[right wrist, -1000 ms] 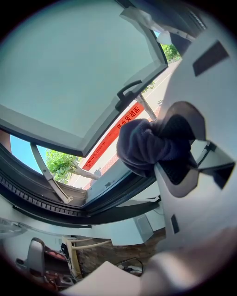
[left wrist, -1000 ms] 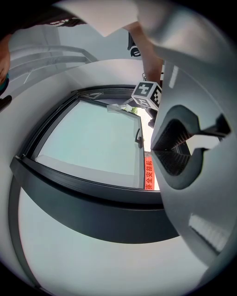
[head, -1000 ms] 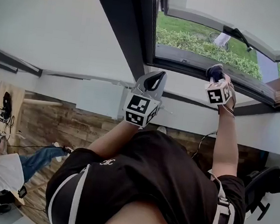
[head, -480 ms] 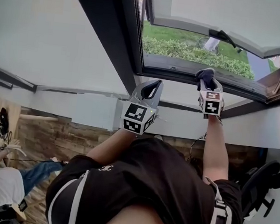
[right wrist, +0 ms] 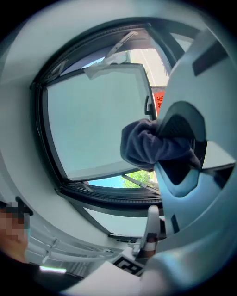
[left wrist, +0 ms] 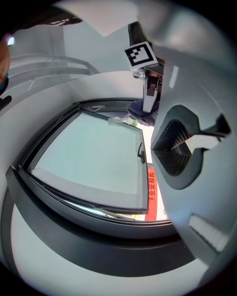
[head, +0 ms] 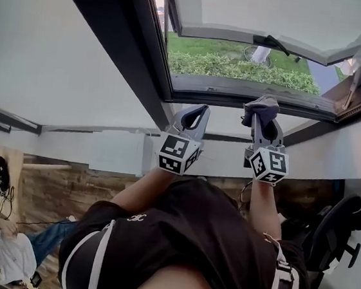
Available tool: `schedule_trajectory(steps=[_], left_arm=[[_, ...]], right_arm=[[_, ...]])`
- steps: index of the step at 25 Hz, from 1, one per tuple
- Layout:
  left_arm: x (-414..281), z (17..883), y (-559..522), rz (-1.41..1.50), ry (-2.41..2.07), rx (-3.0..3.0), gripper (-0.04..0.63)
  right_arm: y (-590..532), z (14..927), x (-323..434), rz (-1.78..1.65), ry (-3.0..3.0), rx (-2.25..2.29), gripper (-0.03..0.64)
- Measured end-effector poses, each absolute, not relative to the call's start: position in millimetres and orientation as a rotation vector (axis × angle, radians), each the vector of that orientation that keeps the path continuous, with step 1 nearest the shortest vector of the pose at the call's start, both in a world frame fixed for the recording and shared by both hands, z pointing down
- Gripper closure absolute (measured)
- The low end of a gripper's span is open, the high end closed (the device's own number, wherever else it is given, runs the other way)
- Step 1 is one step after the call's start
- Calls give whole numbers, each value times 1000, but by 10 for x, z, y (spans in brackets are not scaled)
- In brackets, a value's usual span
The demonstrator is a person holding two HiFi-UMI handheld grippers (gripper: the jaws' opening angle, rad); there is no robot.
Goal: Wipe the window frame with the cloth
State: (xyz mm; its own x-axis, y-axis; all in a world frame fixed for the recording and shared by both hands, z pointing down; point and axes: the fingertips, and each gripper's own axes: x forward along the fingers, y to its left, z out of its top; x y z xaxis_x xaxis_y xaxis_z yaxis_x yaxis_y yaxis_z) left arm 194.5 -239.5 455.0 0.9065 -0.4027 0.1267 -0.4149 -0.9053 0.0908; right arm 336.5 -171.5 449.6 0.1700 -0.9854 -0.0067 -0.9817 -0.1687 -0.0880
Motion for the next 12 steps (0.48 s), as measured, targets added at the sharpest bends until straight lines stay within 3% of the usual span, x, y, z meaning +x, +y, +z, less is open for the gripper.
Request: schedule_trajectory(steps=[12], left_arm=[[2183, 4555, -2124, 170, -457, 2994, 586]], right_arm=[[-1120, 4472, 3352, -53, 1757, -2499, 518]])
